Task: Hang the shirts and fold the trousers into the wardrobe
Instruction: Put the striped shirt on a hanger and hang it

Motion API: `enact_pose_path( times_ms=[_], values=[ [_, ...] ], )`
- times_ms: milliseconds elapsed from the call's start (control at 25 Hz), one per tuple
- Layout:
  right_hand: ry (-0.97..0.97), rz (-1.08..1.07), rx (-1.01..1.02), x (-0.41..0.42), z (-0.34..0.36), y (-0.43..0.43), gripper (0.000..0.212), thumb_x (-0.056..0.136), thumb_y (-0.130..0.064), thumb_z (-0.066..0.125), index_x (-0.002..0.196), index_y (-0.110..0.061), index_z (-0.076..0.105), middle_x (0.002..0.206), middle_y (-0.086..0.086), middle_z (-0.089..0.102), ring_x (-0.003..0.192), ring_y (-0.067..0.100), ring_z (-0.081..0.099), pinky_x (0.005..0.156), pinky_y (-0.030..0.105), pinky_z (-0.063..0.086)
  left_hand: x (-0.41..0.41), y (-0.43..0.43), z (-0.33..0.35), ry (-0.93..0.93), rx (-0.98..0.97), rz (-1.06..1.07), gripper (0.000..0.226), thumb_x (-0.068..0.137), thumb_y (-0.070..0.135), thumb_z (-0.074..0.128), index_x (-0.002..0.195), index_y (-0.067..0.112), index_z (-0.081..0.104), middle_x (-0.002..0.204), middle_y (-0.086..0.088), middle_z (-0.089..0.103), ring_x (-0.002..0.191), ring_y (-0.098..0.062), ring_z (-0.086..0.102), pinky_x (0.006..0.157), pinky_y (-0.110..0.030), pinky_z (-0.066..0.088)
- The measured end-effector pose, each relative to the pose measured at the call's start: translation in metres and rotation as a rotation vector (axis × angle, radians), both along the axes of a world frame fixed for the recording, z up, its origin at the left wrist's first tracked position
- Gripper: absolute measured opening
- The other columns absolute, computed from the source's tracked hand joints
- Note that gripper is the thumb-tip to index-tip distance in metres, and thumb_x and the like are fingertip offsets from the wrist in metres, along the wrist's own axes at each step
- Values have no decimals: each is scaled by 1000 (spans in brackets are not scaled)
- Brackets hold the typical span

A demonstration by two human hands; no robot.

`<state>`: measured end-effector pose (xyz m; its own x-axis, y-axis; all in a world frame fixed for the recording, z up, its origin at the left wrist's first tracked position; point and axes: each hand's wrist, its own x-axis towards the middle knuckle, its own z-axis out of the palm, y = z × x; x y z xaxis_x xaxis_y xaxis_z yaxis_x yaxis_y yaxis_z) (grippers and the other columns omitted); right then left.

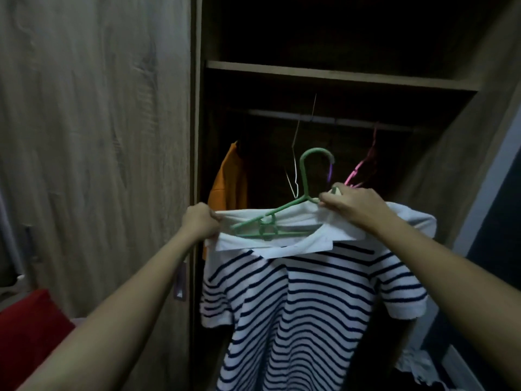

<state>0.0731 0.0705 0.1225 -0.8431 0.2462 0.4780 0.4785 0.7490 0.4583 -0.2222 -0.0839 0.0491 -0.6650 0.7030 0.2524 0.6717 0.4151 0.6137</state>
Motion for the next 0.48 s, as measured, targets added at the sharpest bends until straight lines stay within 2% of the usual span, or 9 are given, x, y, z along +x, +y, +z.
enact_pose_path(
  times_ms=[80, 160, 280, 360, 400, 480],
  values=[
    [66, -26, -4, -16, -6, -5, 43, 92, -49, 26, 106, -20, 54, 99, 8, 54, 74, 33, 61, 52, 30, 34, 25, -1, 18, 151, 92, 78, 24, 84, 14, 60, 101, -1, 66, 104, -19, 62, 94, -35, 60, 77, -34, 47],
    [215, 7, -146, -34, -7, -12, 34, 95, -47, 36, 100, -20, 55, 95, 5, 57, 79, 31, 60, 57, 33, 41, 58, -4, 23, 306, 247, 31, 30, 85, 9, 57, 114, 3, 62, 108, -20, 54, 90, -37, 55, 69, -32, 38],
    [440, 136, -347, -42, 3, -18, 27, 94, -41, 44, 94, -19, 59, 90, -3, 61, 81, 19, 58, 65, 35, 46, 97, -4, -3, 724, 382, -197, 61, 76, 2, 66, 134, 5, 47, 100, -21, 56, 61, -33, 57, 47, -29, 38],
    [465, 197, -415, -38, 7, -15, 24, 94, -40, 48, 91, -19, 60, 82, -10, 58, 76, 12, 55, 64, 33, 43, 96, -8, -22, 927, 368, -338, 58, 80, 20, 60, 134, 10, 41, 88, -12, 60, 58, -25, 58, 41, -24, 37],
    [452, 227, -430, -36, 8, -13, 24, 93, -39, 48, 90, -19, 60, 79, -13, 55, 74, 10, 54, 63, 31, 41, 89, -12, -18, 902, 399, -317, 53, 83, 31, 52, 132, 14, 41, 87, -9, 61, 64, -24, 59, 44, -25, 41],
    [437, 288, -447, -33, 9, -12, 22, 94, -37, 49, 91, -18, 60, 77, -15, 54, 72, 9, 54, 61, 29, 40, 71, -18, 2, 775, 518, -128, 50, 87, 43, 45, 127, 15, 47, 101, -11, 61, 86, -26, 58, 65, -33, 49]
  ],
)
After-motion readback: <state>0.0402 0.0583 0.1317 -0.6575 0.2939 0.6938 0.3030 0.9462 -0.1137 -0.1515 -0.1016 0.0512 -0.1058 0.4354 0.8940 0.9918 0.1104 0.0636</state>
